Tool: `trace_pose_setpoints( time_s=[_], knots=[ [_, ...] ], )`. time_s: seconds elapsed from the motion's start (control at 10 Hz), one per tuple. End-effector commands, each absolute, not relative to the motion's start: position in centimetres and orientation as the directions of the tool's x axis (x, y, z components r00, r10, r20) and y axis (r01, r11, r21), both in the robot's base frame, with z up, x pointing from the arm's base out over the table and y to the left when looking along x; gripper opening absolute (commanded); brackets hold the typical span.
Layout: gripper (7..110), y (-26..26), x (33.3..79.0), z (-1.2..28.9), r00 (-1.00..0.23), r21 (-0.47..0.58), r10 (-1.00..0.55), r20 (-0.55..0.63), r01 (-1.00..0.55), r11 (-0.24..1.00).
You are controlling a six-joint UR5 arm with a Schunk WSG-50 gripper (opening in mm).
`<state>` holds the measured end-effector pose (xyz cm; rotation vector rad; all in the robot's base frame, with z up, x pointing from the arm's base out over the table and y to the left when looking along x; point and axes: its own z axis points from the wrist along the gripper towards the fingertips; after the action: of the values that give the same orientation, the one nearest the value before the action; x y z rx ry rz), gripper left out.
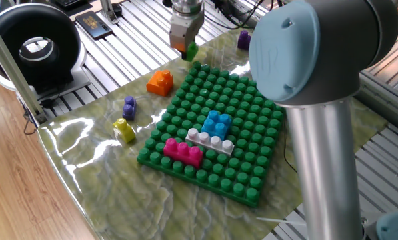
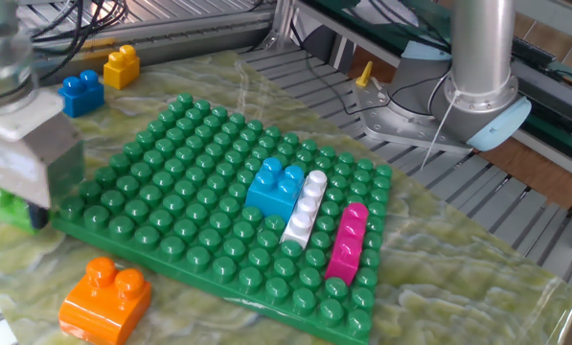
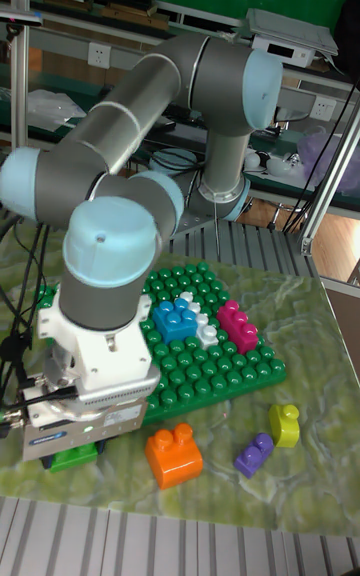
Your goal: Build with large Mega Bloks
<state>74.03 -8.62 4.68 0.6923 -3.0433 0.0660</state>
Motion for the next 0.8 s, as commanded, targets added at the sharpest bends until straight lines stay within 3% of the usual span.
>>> trace_pose_setpoints(
  time_s=[0.0, 0.4, 0.7],
  knots=[
    [22, -5.4, 71.1, 8.7, -0.914, -0.015, -0.403, 0.038, -0.404, 0.915],
    [22, -2.5, 65.6, 11.0, -0.912, 0.018, -0.408, 0.047, -0.408, 0.913],
    [22, -2.0, 64.9, 10.9, -0.908, 0.035, -0.414, 0.056, -0.413, 0.910]
  ],
)
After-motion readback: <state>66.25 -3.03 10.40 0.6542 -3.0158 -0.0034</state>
